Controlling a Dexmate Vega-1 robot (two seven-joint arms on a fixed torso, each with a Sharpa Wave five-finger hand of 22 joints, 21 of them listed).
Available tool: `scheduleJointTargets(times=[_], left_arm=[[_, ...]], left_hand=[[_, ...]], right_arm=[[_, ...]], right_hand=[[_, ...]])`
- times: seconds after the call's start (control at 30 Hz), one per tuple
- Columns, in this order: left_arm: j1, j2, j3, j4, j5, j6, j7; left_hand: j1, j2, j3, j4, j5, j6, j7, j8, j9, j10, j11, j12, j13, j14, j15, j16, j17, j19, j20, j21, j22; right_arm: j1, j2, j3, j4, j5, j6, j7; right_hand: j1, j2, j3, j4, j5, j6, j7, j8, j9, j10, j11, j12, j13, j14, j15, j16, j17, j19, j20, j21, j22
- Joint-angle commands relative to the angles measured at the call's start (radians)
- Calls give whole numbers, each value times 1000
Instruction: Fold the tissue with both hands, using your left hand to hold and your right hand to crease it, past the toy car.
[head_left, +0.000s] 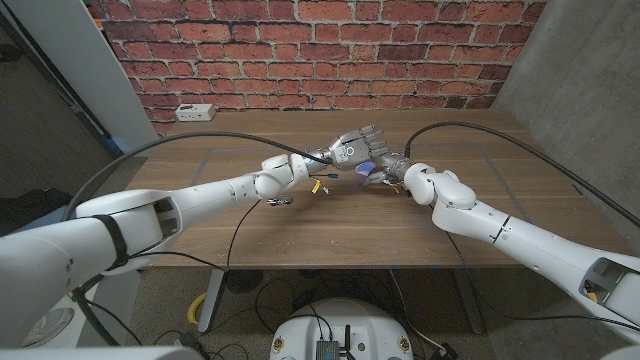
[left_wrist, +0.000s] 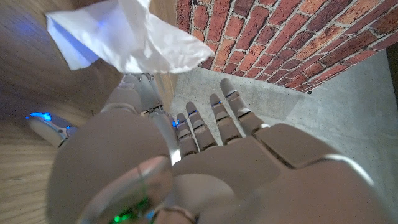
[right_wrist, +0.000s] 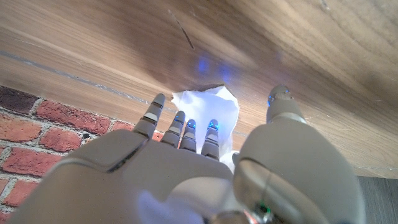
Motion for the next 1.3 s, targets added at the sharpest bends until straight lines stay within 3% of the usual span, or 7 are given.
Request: scheduleJointTargets(times=[0.03,0.13,0.3,0.57,0.67,0.97,1.3], left_arm=[[6,-11,20,28,-20,67,49],[7,-8,19,19,-25,77,46],[24,18,-2,-42,-38,102,-6],[105,95,-106,-248,-127,108,-314],[138,105,-159,-300,-176,113,-420],[182,118,-281,-369,-345,49,-635],[185,120,-366,-340,-557,-78,-746]], left_hand=[[-3,-10,-9,1,13,-16,3,14,0,-14,-4,0,0,-10,-127,0,1,-18,4,0,-3],[-2,-9,-9,1,16,-17,1,16,0,-14,-4,2,0,-12,-126,0,1,-26,5,-3,-4],[7,17,2,3,25,1,-9,29,-1,-1,-7,15,-3,-11,-129,5,3,-31,4,-3,-9],[-33,88,13,35,12,207,-23,86,0,108,-1,59,-14,53,-126,32,4,-36,46,3,-22],[-59,106,13,47,-5,288,1,102,2,137,37,67,-19,76,-95,35,3,-36,69,5,-24],[-102,93,1,46,-27,347,15,96,6,108,78,49,-24,23,-42,8,-1,-84,95,-11,-28],[-146,60,-24,45,-26,384,14,83,3,57,97,29,-29,-43,0,0,-2,-151,139,-42,-31]], right_arm=[[1,-7,-5,-25,-26,-73,36],[5,-9,-7,-30,-25,-89,55],[-10,-14,4,-38,-15,-85,24],[-63,-26,66,-43,60,14,-105],[-70,-26,71,-43,62,32,-130],[-58,-21,67,-34,74,73,-125],[-23,2,42,-8,53,78,-91]], right_hand=[[-9,-7,-13,0,17,-57,13,-2,4,-47,24,-2,0,-36,11,-13,2,-21,7,-16,5],[-11,-9,-18,1,22,-78,15,-1,4,-67,26,-2,0,-55,13,-18,2,-34,7,-25,5],[-8,-3,-20,1,31,-66,7,14,4,-66,-19,8,0,-66,12,-18,2,-38,9,-32,5],[18,50,0,-2,47,65,-3,55,2,50,-73,52,-2,-3,-13,15,0,14,3,-28,6],[19,54,1,-3,45,93,-5,60,2,92,-72,65,-2,23,-23,25,-1,33,3,-25,5],[69,98,34,-21,47,131,-22,62,0,126,-113,69,-3,39,-35,31,-6,56,-3,-26,5],[55,101,28,-13,36,147,-34,61,0,126,-110,62,-3,34,-37,30,-5,60,-6,-29,5]])
